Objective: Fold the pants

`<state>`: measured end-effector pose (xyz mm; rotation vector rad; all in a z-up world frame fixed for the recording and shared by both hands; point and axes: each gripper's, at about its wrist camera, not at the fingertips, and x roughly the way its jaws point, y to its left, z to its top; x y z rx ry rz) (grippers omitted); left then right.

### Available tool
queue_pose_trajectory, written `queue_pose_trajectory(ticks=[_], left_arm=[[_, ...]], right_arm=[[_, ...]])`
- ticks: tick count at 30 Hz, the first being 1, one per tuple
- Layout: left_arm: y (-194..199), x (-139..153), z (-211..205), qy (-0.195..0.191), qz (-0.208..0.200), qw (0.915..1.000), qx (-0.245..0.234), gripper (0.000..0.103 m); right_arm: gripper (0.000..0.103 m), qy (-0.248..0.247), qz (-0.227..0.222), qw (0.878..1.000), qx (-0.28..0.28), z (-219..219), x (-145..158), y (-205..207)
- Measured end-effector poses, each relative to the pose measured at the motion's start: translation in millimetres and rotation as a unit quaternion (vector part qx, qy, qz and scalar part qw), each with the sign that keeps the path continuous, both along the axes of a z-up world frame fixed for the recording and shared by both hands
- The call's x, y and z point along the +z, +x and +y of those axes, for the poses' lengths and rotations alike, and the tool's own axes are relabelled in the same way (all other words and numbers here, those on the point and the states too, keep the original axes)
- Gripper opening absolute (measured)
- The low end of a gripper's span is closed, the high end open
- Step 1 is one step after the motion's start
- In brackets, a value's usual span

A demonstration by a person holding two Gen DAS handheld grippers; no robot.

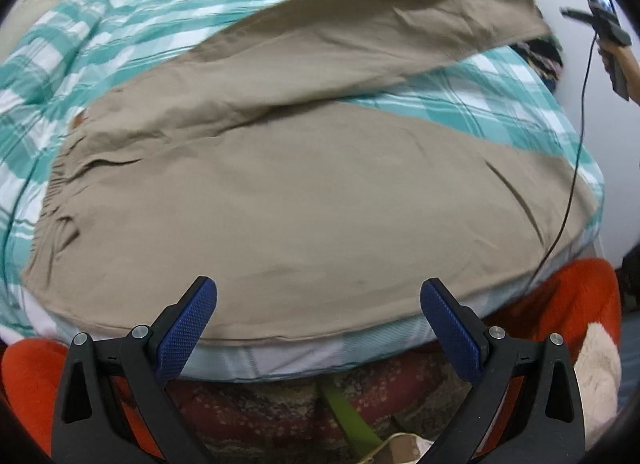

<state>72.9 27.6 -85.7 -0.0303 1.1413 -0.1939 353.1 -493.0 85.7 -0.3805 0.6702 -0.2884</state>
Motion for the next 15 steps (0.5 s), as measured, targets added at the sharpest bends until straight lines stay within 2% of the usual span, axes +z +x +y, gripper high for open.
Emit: queue_pose_trajectory(ticks=[2, 4, 5, 7, 9, 12, 14, 15], left_arm=[[0, -5, 7, 0.003, 0.0, 1.0, 0.009, 0.102], [5, -14, 14, 0.008, 0.009, 0.9998, 0.015, 0.102], [12, -19, 17, 0.009, 0.016, 0.9997, 0.016, 0.102], [29, -21, 21, 0.008, 0.016, 0.9997, 0.015, 0.102], [59, -12, 26, 0.014, -0.02, 0.9996, 0.017, 0.102], [119, -1, 30, 0.04, -0.098, 0.994, 0.027, 0.102], [160, -8, 33, 0.058, -0.133, 0.9884, 0.044, 0.102], [174, -16, 37, 0.068, -0.144, 0.9858, 0.054, 0.102]], right_arm=[[0.028, -0.003, 0.017, 0.998, -0.069, -35, -5, 25], [0.03, 0.021, 0.028, 0.996, -0.08, -40, -22, 19], [0.045, 0.04, 0.032, 0.996, -0.069, -34, -33, 11], [0.065, 0.075, 0.055, 0.995, -0.028, -13, -67, -10], [0.065, 0.107, 0.091, 0.99, 0.01, 14, -105, -28], [0.065, 0.193, 0.161, 0.966, 0.062, 66, -157, -47], [0.065, 0.251, 0.184, 0.945, 0.102, 112, -178, -51], [0.065, 0.285, 0.195, 0.929, 0.134, 147, -183, -45]])
